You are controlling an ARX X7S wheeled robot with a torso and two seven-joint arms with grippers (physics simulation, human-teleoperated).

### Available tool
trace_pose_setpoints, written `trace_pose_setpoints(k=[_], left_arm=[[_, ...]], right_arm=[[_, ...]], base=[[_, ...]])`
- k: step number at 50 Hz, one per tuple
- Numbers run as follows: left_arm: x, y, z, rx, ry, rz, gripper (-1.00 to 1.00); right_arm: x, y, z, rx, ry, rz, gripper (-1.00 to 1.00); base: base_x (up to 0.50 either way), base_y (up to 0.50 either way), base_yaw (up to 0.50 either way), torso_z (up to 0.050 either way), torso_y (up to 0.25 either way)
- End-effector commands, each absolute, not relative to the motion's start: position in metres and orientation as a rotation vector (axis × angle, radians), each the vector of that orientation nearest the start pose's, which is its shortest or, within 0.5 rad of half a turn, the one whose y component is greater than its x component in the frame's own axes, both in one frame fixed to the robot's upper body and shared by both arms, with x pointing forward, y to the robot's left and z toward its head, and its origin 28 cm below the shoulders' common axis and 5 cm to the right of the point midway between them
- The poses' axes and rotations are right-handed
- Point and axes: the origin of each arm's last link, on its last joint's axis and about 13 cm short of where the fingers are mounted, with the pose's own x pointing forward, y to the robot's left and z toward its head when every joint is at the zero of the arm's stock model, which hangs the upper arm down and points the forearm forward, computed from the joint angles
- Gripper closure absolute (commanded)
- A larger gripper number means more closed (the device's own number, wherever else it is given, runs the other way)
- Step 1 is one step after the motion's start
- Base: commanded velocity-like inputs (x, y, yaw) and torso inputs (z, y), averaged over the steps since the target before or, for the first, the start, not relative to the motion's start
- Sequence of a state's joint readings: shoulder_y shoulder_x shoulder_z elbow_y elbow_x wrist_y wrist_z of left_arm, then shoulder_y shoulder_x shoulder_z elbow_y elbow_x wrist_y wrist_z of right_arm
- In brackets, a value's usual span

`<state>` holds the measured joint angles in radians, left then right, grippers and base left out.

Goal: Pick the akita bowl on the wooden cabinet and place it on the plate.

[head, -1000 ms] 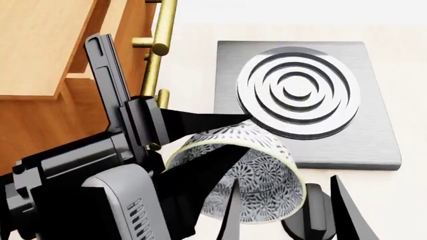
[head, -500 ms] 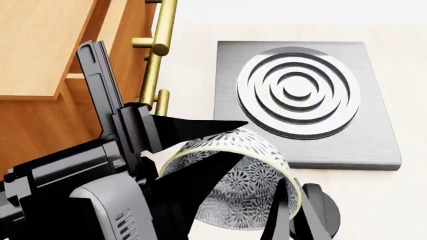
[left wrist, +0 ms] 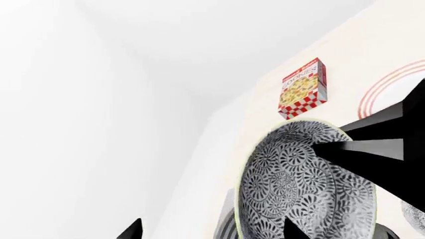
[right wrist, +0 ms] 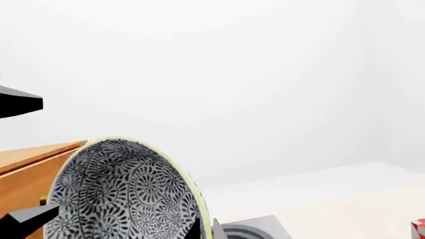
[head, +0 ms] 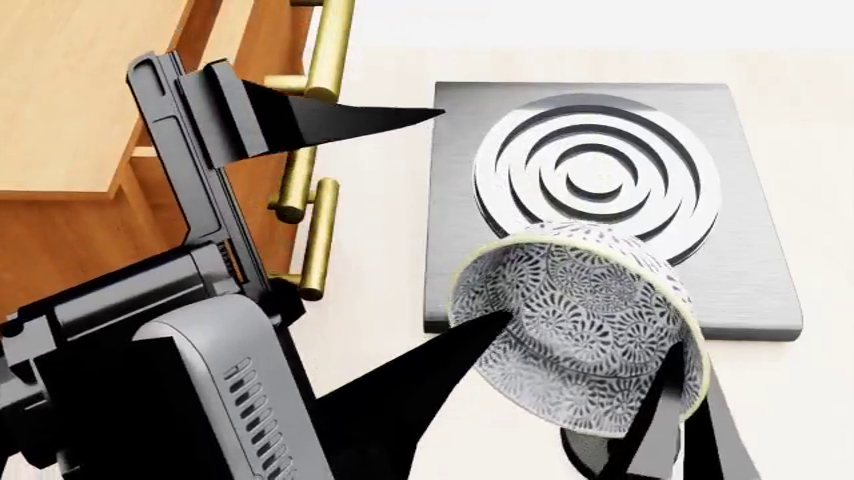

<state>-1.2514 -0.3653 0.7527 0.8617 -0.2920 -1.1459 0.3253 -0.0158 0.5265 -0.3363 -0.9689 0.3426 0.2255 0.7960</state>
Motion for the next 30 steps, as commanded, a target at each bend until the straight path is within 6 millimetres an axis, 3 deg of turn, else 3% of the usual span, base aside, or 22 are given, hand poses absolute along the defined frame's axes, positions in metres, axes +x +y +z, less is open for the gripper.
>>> trace_pose_setpoints(k=[1, 30], left_arm=[[0.225, 0.151, 0.315, 0.881, -0.516, -0.858, -1.00], [0.227, 0.150, 0.316, 0.860, -0.508, -0.863, -1.00]], right_arm=[[0.143, -0.093, 0.178, 0.129, -0.504, -0.253, 1.00], [0.136, -0.124, 0.192, 0.225, -0.502, -0.515, 1.00]], base=[[0.00, 0.00, 0.00, 0.000, 0.000], [0.00, 0.00, 0.00, 0.000, 0.000]])
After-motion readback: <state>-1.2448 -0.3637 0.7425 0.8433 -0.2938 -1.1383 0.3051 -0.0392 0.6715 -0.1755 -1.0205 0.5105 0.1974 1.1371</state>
